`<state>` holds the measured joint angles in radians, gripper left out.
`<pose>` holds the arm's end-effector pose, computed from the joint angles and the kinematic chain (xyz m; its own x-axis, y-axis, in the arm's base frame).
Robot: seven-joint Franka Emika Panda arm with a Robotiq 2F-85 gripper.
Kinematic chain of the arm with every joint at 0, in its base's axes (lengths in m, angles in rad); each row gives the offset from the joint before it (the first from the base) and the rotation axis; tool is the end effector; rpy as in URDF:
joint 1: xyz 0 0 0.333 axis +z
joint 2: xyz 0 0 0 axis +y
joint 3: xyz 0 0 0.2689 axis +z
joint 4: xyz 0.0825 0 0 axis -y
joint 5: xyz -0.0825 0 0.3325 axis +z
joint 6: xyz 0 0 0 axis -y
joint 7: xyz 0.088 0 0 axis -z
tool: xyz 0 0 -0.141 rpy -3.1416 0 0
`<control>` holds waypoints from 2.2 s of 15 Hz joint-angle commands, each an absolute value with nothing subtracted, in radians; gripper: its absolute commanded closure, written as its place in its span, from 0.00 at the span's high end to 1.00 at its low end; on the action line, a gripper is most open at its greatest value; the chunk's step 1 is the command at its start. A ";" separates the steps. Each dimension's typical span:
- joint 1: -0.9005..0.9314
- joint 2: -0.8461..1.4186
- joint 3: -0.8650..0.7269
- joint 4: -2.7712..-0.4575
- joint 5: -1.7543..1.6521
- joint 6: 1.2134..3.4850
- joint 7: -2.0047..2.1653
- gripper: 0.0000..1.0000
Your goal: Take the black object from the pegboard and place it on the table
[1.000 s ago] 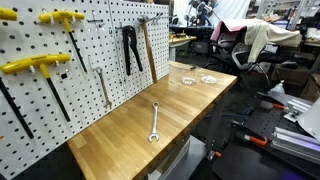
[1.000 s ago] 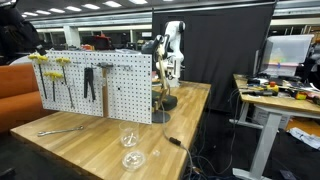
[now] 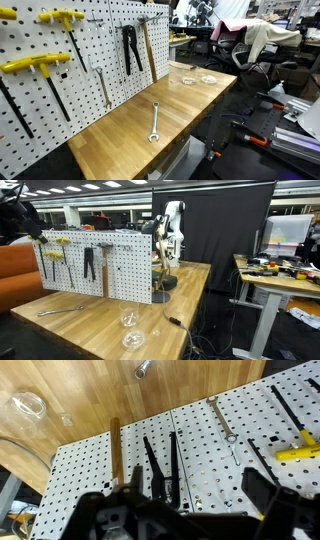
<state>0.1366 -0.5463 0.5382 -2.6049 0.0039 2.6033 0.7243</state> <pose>0.3298 0.2581 0.4175 0.8583 -0.0721 0.5081 -0.0255 -0.9948 -0.0982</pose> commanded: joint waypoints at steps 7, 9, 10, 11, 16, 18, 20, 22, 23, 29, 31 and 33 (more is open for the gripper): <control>0.003 -0.421 0.614 -2.526 -0.215 2.663 0.829 1.00; -0.016 -0.363 0.626 -2.501 -0.245 2.683 0.856 1.00; -0.028 -0.335 0.633 -2.489 -0.268 2.687 0.873 1.00; -0.038 -0.309 0.634 -2.473 -0.297 2.689 0.887 1.00; -0.113 -0.184 0.668 -2.382 -0.443 2.704 0.958 1.00; -0.116 -0.124 0.671 -2.352 -0.469 2.704 0.985 1.00; -0.090 -0.155 0.650 -2.376 -0.440 2.683 0.962 1.00; -0.091 -0.130 0.651 -2.361 -0.443 2.684 0.965 1.00; -0.091 -0.128 0.651 -2.359 -0.443 2.684 0.965 1.00; -0.104 -0.127 0.653 -2.363 -0.477 2.713 0.999 1.00; -0.125 -0.096 0.652 -2.357 -0.522 2.738 1.037 1.00; -0.153 -0.045 0.648 -2.338 -0.602 2.733 1.087 1.00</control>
<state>-0.1097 -0.1140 0.6464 -2.3599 -0.5006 2.6898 1.0200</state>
